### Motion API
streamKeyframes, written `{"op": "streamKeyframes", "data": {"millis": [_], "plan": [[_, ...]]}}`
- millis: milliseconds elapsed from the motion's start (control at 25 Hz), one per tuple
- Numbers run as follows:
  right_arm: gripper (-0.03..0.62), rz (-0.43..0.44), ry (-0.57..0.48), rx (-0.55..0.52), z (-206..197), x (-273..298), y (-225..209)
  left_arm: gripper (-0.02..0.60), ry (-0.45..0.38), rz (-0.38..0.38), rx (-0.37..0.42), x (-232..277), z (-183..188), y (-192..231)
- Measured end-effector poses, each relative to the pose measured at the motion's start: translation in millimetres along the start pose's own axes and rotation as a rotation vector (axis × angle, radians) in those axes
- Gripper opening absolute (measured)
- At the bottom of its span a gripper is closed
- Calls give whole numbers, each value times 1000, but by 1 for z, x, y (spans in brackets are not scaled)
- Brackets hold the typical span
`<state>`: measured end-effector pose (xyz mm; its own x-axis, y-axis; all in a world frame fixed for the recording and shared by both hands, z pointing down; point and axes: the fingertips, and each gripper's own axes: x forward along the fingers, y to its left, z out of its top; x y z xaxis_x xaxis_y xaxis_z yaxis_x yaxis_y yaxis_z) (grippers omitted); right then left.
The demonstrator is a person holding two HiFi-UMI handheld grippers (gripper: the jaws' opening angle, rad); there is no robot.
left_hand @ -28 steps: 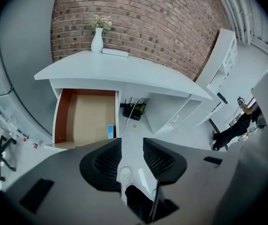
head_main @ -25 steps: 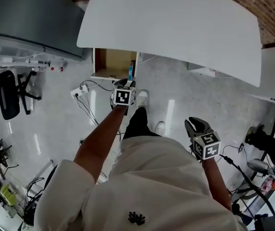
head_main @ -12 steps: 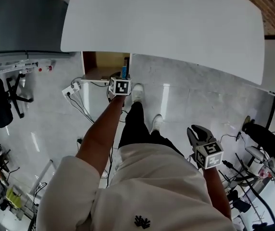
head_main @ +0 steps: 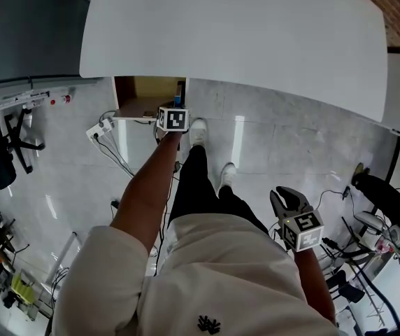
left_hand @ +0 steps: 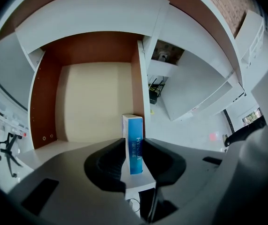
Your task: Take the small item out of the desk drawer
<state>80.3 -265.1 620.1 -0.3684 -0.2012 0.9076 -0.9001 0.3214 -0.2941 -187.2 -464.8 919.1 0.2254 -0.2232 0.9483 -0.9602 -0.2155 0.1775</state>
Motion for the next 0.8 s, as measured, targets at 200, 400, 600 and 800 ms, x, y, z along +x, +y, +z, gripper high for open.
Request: {"op": "streamKeyframes", "data": {"millis": [200,400,600,800], "plan": [[92,6,-7,-14,-12,5,-3,101,-4,-5,-6,-1,-1,1],[91,-6,-46,-19,4,-6,1,98,-15,4,-26,-12,-1,-4],[85,7,-58,-11,-19,1,-4,98,-36,5,-29,-23,2,-6],[82,25,-105,-20,-29,-7,-4,97,-88,37,-13,-46,5,-12]]}}
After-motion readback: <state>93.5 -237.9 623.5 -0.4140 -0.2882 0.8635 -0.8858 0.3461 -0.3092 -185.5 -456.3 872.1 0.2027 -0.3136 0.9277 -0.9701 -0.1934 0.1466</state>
